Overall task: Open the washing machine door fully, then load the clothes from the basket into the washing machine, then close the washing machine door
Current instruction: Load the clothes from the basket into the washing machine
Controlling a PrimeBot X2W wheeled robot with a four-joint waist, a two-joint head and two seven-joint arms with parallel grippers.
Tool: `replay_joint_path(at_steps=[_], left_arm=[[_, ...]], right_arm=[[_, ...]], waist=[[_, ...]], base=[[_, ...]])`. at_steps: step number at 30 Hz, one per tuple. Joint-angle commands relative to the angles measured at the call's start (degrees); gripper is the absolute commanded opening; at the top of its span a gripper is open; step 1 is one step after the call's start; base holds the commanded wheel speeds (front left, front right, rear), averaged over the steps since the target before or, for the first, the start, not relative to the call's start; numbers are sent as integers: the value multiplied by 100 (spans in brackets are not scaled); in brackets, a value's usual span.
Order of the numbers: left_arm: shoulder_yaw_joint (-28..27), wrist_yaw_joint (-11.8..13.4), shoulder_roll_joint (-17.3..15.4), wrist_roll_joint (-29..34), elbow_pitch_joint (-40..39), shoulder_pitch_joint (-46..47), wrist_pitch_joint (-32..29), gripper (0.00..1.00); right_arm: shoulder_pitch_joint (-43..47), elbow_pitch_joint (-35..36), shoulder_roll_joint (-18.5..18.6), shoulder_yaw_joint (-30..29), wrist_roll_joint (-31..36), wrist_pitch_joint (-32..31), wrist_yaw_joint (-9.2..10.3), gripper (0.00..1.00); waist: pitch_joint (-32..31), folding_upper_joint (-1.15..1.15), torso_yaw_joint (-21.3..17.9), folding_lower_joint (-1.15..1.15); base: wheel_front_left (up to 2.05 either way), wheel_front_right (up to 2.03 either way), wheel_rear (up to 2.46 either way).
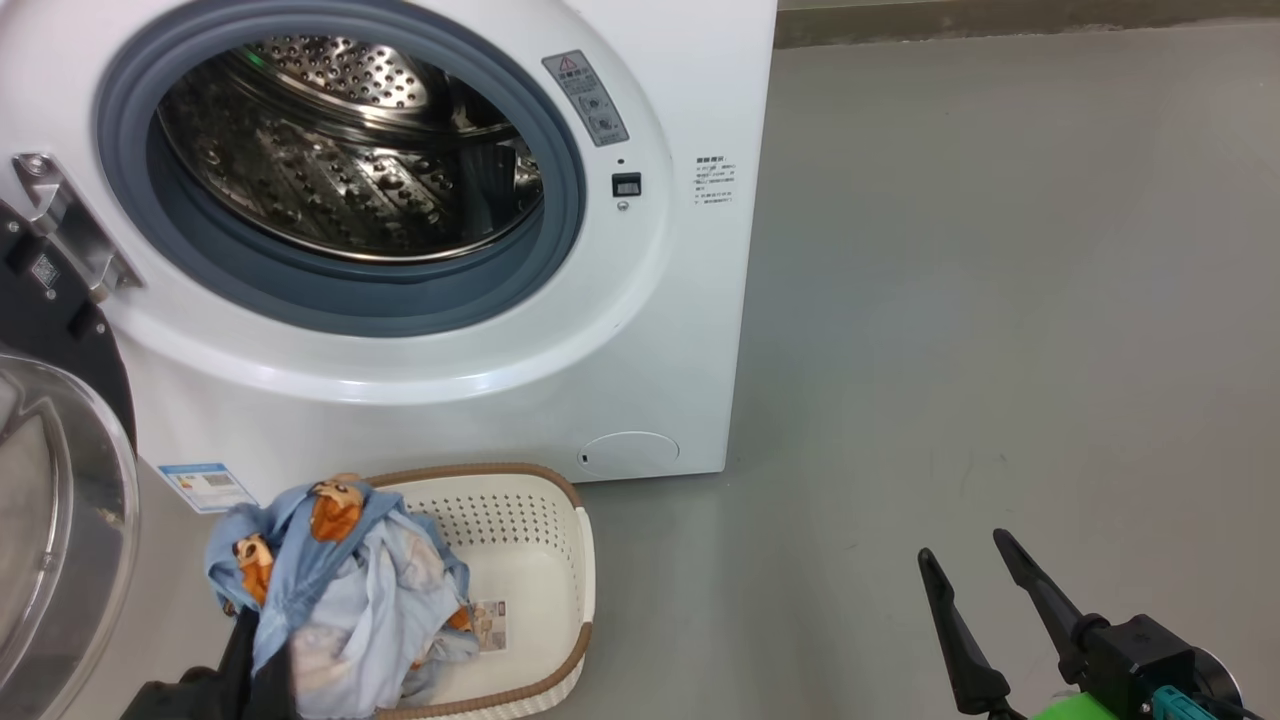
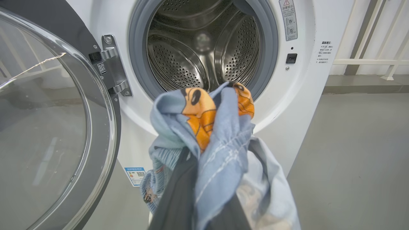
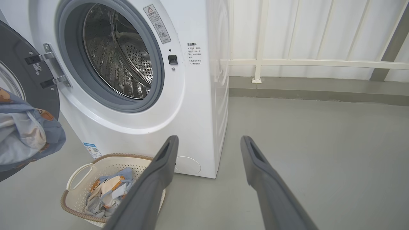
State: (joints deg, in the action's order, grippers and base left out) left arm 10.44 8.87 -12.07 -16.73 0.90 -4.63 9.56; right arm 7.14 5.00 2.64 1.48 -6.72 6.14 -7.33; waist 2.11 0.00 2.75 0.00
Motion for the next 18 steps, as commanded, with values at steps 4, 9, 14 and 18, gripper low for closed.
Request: replay_joint_path(at_steps=[4,9,14,18], left_arm=[[-184,52,-126,0,-187,102,5,0],[-161,57,-131,-13,-166,120,18,0],[-136,81,-123,-15,-124,141,67,0],[-106,81,-105,-17,-73,228,94,0]], right_arm=[[-58,183,23,150,-31,2,-16,100],[-52,178,23,154,-29,-8,-16,100],[-44,186,23,160,-32,-18,-16,100],[-39,219,23,156,-30,-36,-16,100]], waist=[[8,0,9,0],[1,0,15,0],[-10,0,43,0],[8,0,79,0]], base=[[0,0,0],[0,0,0],[0,0,0],[0,0,0]])
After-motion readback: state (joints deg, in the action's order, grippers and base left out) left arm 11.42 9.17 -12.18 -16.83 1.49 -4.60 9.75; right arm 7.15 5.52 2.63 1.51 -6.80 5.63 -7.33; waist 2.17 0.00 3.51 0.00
